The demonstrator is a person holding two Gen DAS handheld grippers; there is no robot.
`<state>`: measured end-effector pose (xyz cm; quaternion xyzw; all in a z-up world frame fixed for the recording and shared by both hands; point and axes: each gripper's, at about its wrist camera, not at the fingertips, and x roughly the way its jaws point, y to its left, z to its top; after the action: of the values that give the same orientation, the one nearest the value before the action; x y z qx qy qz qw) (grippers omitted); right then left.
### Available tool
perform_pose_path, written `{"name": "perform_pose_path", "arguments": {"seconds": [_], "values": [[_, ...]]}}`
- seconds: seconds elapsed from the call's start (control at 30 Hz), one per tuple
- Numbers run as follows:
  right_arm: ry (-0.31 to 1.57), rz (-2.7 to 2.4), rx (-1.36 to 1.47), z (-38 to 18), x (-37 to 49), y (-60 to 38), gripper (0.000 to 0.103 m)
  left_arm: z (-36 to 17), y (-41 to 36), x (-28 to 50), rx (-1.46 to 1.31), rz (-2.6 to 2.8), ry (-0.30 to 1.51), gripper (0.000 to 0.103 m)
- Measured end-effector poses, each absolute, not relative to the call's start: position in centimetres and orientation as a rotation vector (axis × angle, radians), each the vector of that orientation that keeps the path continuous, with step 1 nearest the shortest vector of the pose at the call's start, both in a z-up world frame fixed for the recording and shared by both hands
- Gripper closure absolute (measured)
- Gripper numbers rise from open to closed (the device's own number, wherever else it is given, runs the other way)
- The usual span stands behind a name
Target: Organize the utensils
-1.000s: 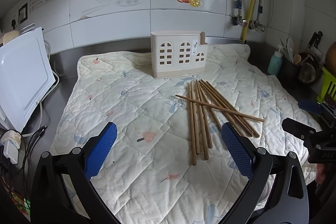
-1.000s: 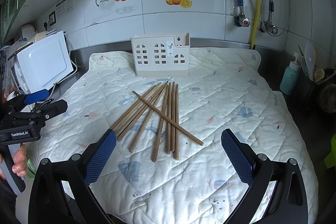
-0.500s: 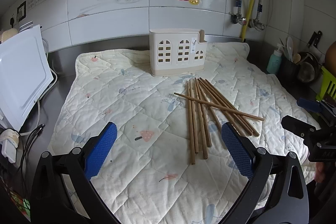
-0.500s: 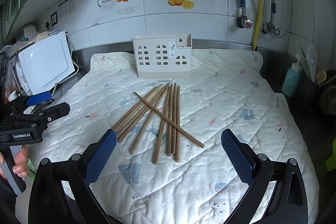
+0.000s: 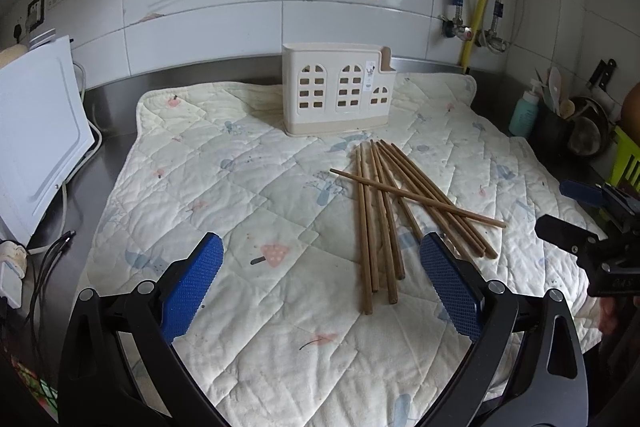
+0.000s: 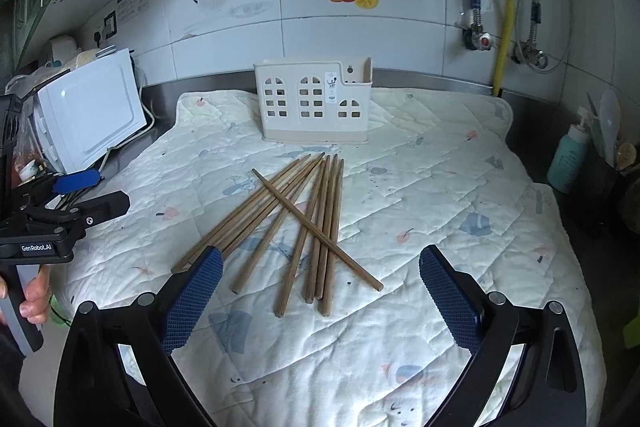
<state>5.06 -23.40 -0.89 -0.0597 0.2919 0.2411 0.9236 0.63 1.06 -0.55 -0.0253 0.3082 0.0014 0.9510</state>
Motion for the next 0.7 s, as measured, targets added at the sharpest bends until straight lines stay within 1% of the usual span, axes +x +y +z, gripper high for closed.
{"name": "perform_pose_path", "arguments": {"seconds": [0.07, 0.13, 0.17, 0.27, 0.3, 0.37, 0.4, 0.53, 0.57, 0.63, 0.7], "values": [[0.6, 0.491, -0.137, -1.1, 5.6, -23.4, 0.009, -0.8, 1.0, 0.9, -0.055, -0.001, 0.635, 0.006], [0.614, 0.505, -0.135, -1.4, 6.2, -23.5, 0.016, -1.0, 1.2, 1.3, -0.065, -0.003, 0.642, 0.006], [0.623, 0.512, -0.133, -1.5, 6.5, -23.5, 0.022, -1.1, 1.2, 1.5, -0.07, -0.007, 0.643, 0.006], [0.636, 0.523, -0.138, -2.1, 7.1, -23.4, 0.022, -1.2, 1.1, 1.9, -0.056, -0.001, 0.637, 0.006], [0.637, 0.526, -0.14, -2.2, 7.2, -23.3, 0.022, -1.2, 1.0, 2.0, -0.051, -0.001, 0.634, 0.009], [0.644, 0.535, -0.148, -2.6, 7.5, -23.2, 0.023, -1.3, 0.9, 2.4, -0.039, 0.003, 0.635, 0.011], [0.649, 0.54, -0.152, -2.7, 7.7, -23.1, 0.026, -1.3, 0.8, 2.6, -0.033, 0.006, 0.634, 0.014], [0.674, 0.567, -0.174, -3.4, 8.6, -23.0, 0.031, -1.4, 0.5, 3.2, 0.007, 0.012, 0.626, 0.018], [0.678, 0.575, -0.18, -3.5, 8.8, -23.0, 0.035, -1.4, 0.5, 3.3, 0.007, 0.007, 0.622, 0.019], [0.688, 0.588, -0.193, -3.7, 9.4, -23.1, 0.038, -1.4, 0.6, 3.4, 0.002, -0.007, 0.618, 0.021], [0.703, 0.611, -0.199, -4.0, 10.0, -23.2, 0.047, -1.5, 0.7, 3.8, -0.003, -0.021, 0.623, 0.025]]}}
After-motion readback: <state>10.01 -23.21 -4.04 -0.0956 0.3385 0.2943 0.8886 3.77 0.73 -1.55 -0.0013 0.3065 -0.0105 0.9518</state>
